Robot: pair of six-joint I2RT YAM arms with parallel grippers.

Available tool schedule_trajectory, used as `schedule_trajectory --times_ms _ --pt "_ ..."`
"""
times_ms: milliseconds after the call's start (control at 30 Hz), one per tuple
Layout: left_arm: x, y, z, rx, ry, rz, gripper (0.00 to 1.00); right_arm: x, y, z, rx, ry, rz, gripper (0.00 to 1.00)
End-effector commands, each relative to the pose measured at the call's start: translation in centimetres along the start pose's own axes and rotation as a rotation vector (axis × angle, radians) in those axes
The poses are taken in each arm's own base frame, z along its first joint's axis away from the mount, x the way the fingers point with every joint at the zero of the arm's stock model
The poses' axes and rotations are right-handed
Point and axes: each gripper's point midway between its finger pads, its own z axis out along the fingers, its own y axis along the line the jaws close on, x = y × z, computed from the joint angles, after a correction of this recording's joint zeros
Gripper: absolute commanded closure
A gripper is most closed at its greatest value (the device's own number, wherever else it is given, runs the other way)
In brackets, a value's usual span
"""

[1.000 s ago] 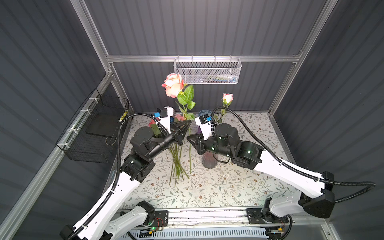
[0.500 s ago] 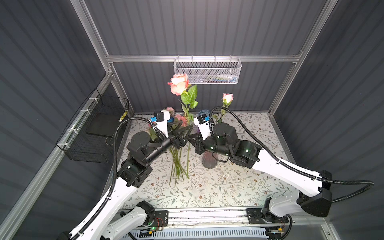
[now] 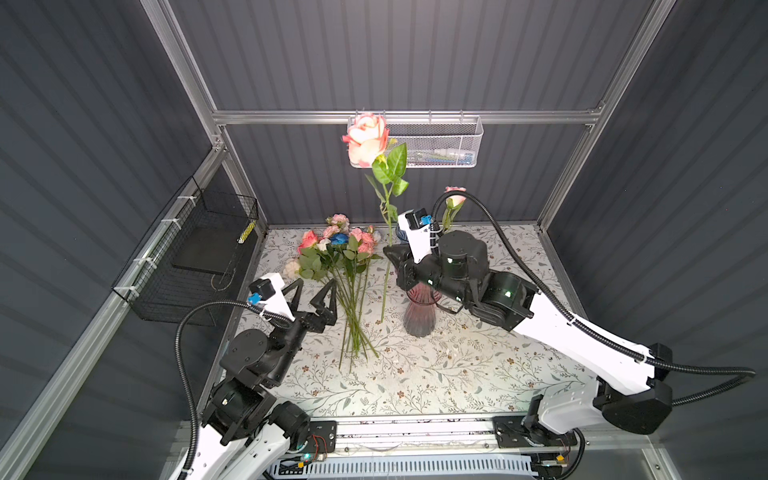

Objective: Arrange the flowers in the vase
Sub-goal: 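Carry the rose with the right gripper above the pink-to-grey vase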

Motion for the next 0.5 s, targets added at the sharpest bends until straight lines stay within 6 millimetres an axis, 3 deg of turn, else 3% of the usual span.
schedule_trajectory --times_ms 0,133,233,333,467 --pt "1.0 3.7 -0.9 -0.175 -0.016 -0.037 0.01 -5.4 -1.7 -2.2 0.073 -0.142 -0.061 0.98" --pt "1.5 5.9 -1.7 -0.289 -0.015 -0.05 0.01 -8.2 -3.6 -3.5 0.137 -0.193 -0.098 0.99" --pt "1.9 6.7 -2.0 -0.325 -0.023 -0.058 0.01 -9.0 -5.2 -4.3 0.196 -0.204 -0.13 0.99" --pt "2.3 6.9 -1.9 -0.331 -0.018 -0.068 0.01 -8.3 -7.3 -4.4 0.252 -0.181 -0.129 0.99" --pt "2.8 6.9 -1.5 -0.333 0.005 -0.067 0.01 -5.8 -9.2 -4.3 0.283 -0.128 -0.098 0.99"
